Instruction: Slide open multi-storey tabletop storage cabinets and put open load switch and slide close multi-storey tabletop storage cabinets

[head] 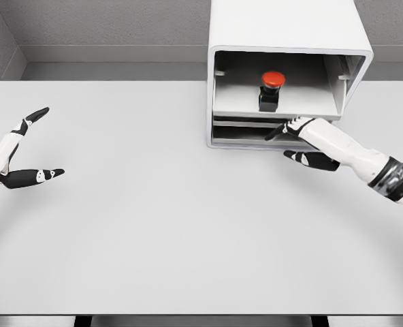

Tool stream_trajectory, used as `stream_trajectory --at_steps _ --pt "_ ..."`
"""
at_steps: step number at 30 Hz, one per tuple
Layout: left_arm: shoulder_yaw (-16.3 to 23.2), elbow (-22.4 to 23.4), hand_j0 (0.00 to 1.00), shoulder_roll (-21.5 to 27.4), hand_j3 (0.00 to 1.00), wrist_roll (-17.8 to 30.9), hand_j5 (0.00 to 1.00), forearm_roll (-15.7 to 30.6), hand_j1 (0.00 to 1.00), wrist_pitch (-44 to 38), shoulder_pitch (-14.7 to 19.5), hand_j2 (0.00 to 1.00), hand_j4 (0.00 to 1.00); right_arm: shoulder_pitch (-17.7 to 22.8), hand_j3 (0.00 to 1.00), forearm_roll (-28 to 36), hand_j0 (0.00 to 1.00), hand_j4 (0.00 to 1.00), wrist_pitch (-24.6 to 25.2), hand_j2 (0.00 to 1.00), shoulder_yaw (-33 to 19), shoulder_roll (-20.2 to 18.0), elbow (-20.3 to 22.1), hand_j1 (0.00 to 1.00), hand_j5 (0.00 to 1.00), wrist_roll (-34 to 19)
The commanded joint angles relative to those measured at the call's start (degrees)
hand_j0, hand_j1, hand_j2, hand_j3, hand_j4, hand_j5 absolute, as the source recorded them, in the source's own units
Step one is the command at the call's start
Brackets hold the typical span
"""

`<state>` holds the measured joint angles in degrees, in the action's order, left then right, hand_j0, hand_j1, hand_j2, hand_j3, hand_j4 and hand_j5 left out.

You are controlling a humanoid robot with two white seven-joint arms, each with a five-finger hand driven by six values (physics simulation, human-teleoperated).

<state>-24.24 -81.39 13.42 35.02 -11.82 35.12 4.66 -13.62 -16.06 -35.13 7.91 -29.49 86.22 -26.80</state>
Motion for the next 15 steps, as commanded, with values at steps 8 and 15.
stream_trajectory --at_steps 8,15 --pt "0.0 0.0 1.0 0.0 1.0 0.0 1.0 0.5 1.0 -0.1 0.1 1.0 1.0 -3.1 0.69 0.2 0.69 0.69 0.1 0.69 1.9 1.5 -3.9 0.69 0.69 -1.2" --pt "0.0 0.0 1.0 0.0 1.0 0.0 1.0 0.5 1.0 -0.1 0.0 1.0 1.0 -3.5 0.69 0.0 0.69 0.69 0.1 0.69 2.1 1.6 -3.8 0.69 0.69 -1.6"
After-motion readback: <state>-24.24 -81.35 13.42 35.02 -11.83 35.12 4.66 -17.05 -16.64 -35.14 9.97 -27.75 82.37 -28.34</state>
